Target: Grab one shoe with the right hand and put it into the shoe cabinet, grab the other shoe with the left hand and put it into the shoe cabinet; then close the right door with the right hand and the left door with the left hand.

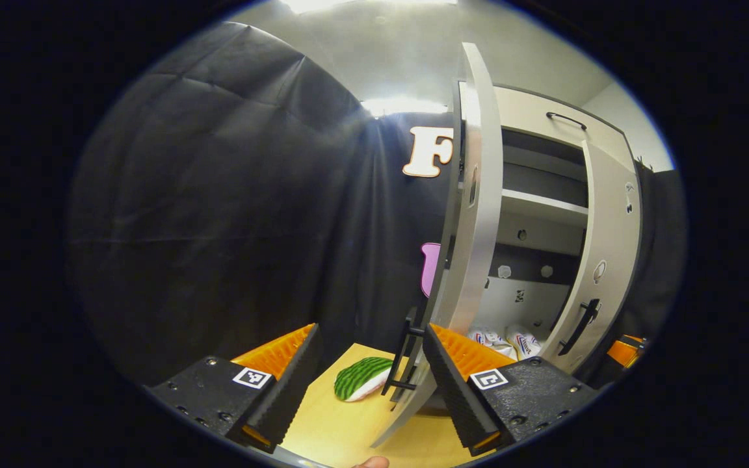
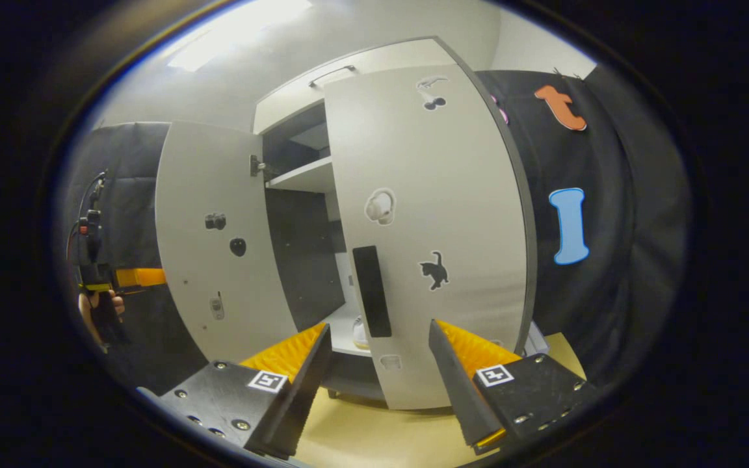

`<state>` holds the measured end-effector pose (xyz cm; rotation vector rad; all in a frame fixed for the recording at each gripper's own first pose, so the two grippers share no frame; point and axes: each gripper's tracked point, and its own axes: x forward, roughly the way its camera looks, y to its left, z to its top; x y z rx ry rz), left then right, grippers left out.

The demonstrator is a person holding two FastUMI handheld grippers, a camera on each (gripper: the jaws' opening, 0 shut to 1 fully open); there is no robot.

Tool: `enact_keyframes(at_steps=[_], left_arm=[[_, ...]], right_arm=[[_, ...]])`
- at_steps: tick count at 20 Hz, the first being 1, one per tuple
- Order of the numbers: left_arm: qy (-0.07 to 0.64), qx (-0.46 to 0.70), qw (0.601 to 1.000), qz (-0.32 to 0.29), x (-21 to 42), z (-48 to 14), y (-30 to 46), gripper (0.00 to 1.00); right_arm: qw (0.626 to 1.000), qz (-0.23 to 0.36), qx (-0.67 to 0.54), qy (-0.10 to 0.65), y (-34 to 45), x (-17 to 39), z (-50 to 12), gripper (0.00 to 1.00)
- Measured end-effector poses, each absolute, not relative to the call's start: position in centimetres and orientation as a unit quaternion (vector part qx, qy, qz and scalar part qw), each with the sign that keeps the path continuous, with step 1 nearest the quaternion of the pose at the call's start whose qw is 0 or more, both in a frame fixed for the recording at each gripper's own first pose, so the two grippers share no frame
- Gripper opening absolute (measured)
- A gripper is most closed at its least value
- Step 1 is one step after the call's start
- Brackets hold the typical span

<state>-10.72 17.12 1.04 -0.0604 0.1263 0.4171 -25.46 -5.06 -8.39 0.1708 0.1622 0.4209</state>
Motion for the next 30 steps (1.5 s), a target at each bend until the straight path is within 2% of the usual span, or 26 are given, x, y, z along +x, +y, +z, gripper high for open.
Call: enact_keyframes(at_steps=[4, 5, 7, 13, 14, 15, 16, 17, 18, 19, 21, 30], left_arm=[[0.07, -0.034, 0.979, 0.186, -10.9, 1.2, 16.6, 0.89], [0.07, -0.031, 0.981, 0.18, -11.0, 1.3, 16.4, 0.94], [0.069, -0.026, 0.983, 0.167, -11.2, 1.8, 16.0, 0.93], [0.074, -0.029, 0.992, 0.096, -12.9, 4.4, 13.9, 0.93], [0.075, -0.026, 0.993, 0.085, -13.0, 4.4, 13.8, 0.88], [0.075, -0.023, 0.994, 0.074, -12.8, 4.2, 13.8, 0.93], [0.075, -0.022, 0.995, 0.061, -12.5, 4.2, 13.7, 0.88], [0.075, -0.024, 0.996, 0.047, -12.0, 4.0, 13.4, 0.93], [0.074, -0.028, 0.996, 0.032, -11.9, 3.9, 13.1, 0.88], [0.075, -0.033, 0.997, 0.018, -11.8, 3.9, 12.8, 0.93], [0.074, -0.04, 0.996, 0.0, -11.9, 3.7, 12.4, 0.93], [0.068, -0.028, 0.997, -0.015, -14.6, 4.1, 13.7, 0.93]], right_arm=[[0.972, 0.203, 0.09, 0.083, -5.2, -25.4, -8.5, 0.9], [0.972, 0.203, 0.091, 0.083, -5.2, -25.4, -8.5, 0.9], [0.971, 0.204, 0.089, 0.083, -5.2, -25.6, -8.5, 0.9], [0.971, 0.205, 0.09, 0.08, -5.4, -26.2, -8.4, 0.9], [0.972, 0.203, 0.089, 0.08, -5.7, -26.5, -8.4, 0.9], [0.972, 0.201, 0.088, 0.079, -5.9, -26.8, -8.3, 0.9], [0.973, 0.197, 0.088, 0.077, -6.2, -26.9, -8.3, 0.9], [0.974, 0.194, 0.088, 0.076, -6.6, -27.2, -8.1, 0.9], [0.975, 0.19, 0.09, 0.074, -6.9, -27.3, -8.0, 0.9], [0.975, 0.187, 0.092, 0.074, -7.3, -27.5, -8.0, 0.9], [0.976, 0.181, 0.096, 0.073, -7.9, -27.9, -7.8, 0.9], [0.982, 0.153, 0.097, 0.053, -10.5, -29.1, -6.4, 0.9]])
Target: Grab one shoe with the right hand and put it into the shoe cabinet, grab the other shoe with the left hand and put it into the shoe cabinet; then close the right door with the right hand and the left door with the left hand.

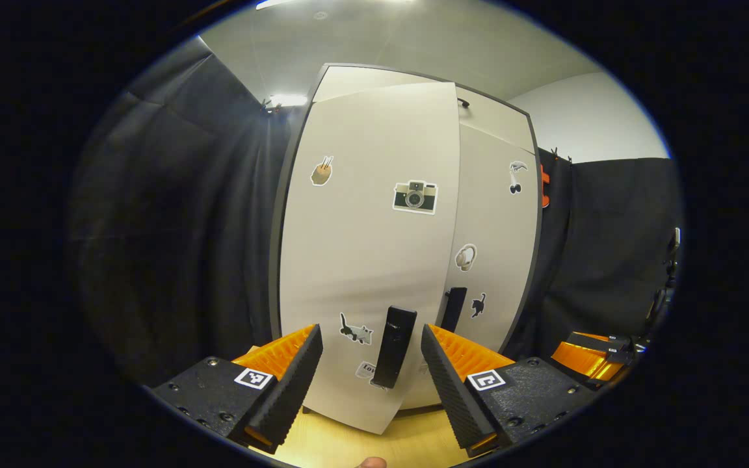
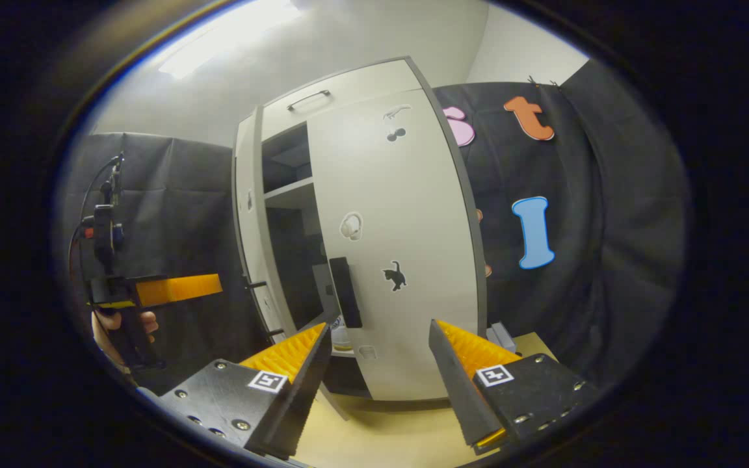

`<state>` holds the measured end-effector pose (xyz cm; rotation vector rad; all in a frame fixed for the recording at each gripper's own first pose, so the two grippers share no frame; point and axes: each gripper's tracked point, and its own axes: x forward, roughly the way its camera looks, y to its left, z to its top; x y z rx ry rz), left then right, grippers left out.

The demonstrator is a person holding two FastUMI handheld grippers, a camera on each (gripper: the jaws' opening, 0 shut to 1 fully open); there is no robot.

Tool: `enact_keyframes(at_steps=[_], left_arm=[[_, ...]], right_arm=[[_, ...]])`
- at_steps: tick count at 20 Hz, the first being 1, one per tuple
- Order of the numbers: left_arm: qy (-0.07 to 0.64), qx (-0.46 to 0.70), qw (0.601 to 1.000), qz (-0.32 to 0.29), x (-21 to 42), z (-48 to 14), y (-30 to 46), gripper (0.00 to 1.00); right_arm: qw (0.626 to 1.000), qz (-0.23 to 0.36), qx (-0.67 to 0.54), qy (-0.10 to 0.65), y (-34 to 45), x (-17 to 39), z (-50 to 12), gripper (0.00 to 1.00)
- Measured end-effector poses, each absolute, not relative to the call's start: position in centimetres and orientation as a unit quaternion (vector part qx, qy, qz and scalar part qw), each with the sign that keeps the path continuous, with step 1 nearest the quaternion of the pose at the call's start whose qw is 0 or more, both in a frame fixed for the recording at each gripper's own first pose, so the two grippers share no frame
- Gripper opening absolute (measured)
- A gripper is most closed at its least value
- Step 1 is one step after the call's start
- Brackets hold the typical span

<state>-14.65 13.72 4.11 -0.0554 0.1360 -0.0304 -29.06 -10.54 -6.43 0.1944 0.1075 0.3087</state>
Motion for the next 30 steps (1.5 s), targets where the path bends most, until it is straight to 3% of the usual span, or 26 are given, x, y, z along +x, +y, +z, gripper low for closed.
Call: enact_keyframes(at_steps=[30], left_arm=[[0.077, -0.003, 0.997, -0.007, -14.4, 3.4, 13.6, 0.93]], right_arm=[[0.984, 0.144, 0.096, 0.035, -11.4, -26.0, -5.6, 0.9]])
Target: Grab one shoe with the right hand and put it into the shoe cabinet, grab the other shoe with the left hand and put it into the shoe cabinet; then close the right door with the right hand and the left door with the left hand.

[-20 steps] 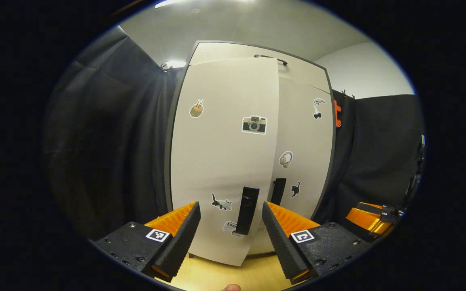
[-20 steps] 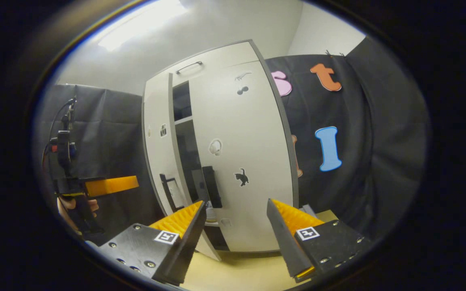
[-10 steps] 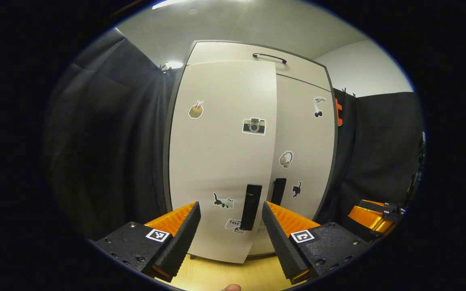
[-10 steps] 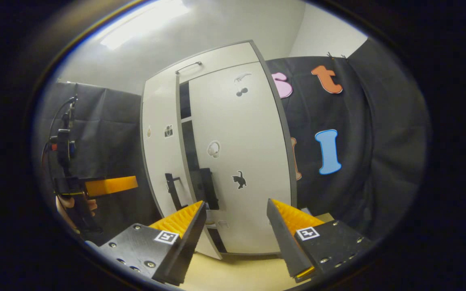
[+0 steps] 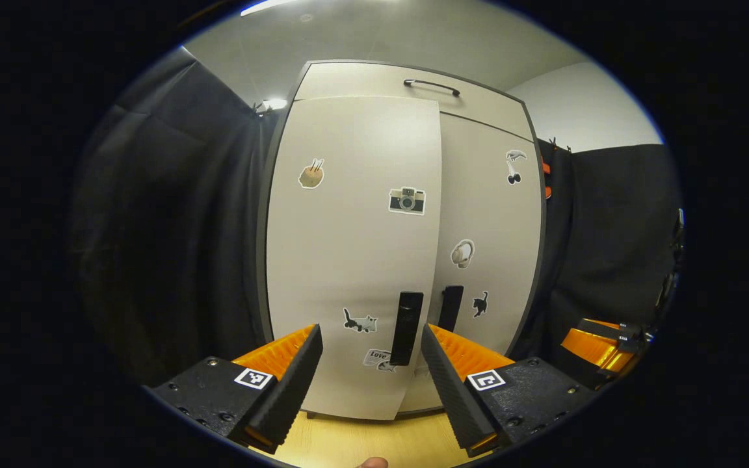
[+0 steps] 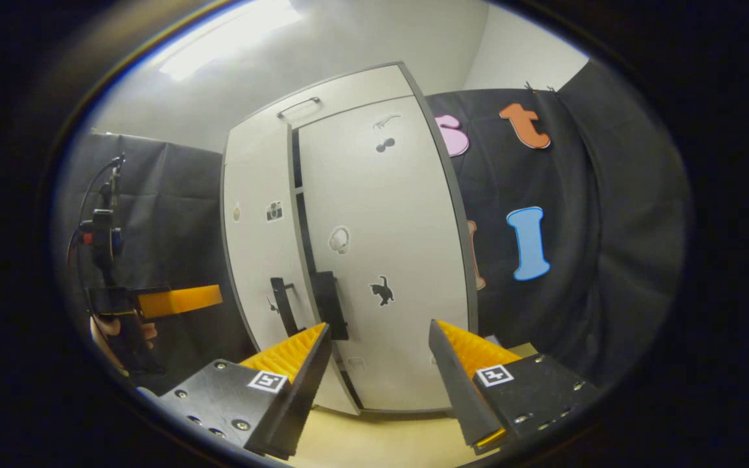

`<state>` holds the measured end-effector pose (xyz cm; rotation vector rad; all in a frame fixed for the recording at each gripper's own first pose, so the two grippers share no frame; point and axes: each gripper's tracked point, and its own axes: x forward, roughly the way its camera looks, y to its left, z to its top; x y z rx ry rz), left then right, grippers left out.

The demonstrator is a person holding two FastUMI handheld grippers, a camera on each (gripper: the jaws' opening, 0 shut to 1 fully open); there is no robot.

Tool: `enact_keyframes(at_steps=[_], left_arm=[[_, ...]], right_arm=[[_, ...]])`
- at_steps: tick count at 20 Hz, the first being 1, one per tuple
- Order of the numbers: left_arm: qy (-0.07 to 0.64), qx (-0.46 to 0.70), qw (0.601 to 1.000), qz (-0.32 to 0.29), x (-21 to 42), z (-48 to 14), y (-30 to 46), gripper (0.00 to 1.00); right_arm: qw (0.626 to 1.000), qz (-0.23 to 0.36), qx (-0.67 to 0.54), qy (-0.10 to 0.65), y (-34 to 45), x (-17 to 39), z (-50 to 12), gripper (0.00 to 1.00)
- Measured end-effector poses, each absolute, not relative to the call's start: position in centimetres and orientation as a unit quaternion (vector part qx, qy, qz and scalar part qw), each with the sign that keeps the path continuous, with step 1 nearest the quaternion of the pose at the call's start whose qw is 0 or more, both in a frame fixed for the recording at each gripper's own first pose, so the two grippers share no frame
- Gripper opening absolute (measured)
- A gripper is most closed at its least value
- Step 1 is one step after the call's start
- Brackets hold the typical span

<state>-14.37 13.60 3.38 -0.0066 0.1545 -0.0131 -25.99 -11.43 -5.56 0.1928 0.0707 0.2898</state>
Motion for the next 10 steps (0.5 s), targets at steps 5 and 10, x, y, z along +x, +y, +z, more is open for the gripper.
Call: enact_keyframes(at_steps=[5, 10], left_arm=[[0.079, -0.003, 0.997, -0.007, -14.1, 3.2, 13.5, 0.93], [0.081, -0.001, 0.997, -0.009, -13.7, 3.1, 13.3, 0.93]], right_arm=[[0.985, 0.141, 0.098, 0.036, -11.5, -25.3, -5.7, 0.9], [0.985, 0.138, 0.097, 0.036, -11.5, -24.7, -5.9, 0.9]])
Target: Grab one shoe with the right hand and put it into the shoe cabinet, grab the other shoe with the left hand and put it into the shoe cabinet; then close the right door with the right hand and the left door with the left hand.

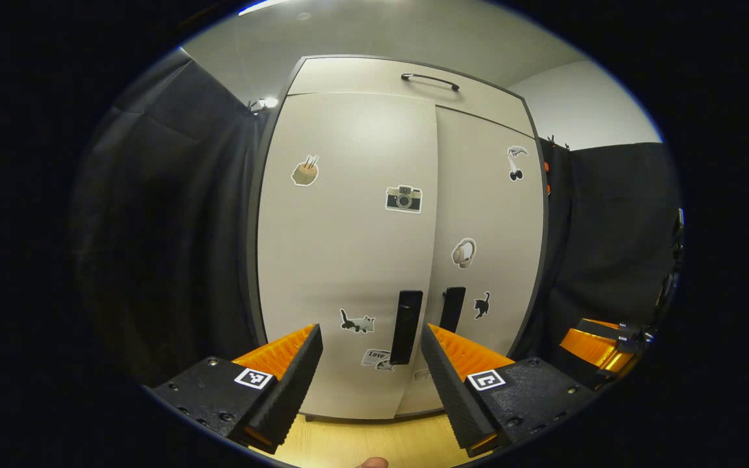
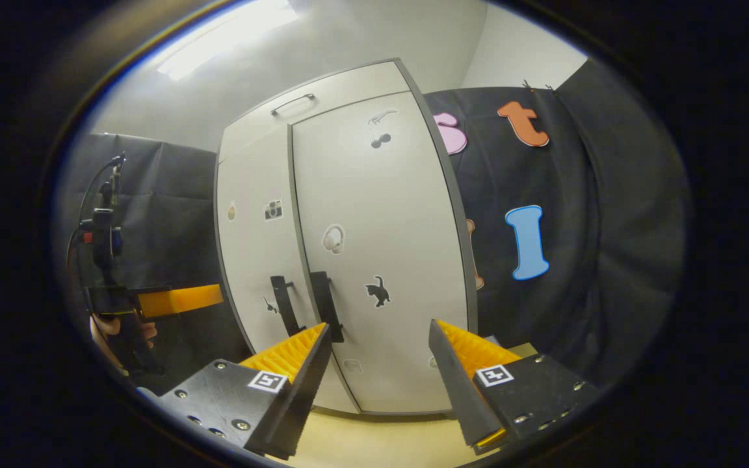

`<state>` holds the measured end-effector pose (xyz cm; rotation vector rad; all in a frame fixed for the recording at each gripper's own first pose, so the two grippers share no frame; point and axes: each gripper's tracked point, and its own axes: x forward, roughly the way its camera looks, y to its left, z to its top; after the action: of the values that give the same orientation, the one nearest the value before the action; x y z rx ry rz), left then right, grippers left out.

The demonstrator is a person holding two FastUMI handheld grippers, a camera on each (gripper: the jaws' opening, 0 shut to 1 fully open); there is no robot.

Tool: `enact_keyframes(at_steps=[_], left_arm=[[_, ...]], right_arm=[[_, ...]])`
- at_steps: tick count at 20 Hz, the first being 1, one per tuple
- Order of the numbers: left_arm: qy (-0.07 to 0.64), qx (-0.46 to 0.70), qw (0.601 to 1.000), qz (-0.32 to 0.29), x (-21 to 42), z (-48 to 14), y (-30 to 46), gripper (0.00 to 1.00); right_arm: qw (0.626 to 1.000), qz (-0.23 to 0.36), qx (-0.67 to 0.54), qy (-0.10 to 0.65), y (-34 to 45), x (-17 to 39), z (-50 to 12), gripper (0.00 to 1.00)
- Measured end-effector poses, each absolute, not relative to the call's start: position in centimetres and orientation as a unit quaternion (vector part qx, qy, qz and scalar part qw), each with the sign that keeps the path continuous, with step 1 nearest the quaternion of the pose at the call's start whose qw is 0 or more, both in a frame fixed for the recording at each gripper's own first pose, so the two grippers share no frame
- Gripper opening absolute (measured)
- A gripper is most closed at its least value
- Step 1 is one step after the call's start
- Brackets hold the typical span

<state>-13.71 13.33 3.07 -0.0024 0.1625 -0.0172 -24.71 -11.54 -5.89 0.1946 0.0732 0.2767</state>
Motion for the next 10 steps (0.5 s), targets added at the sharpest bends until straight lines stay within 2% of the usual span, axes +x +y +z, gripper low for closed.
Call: enact_keyframes(at_steps=[10], left_arm=[[0.088, 0.007, 0.996, -0.015, -12.84, 2.56, 12.87, 0.93]], right_arm=[[0.988, 0.118, 0.093, 0.034, -12.18, -23.96, -6.12, 0.9]])
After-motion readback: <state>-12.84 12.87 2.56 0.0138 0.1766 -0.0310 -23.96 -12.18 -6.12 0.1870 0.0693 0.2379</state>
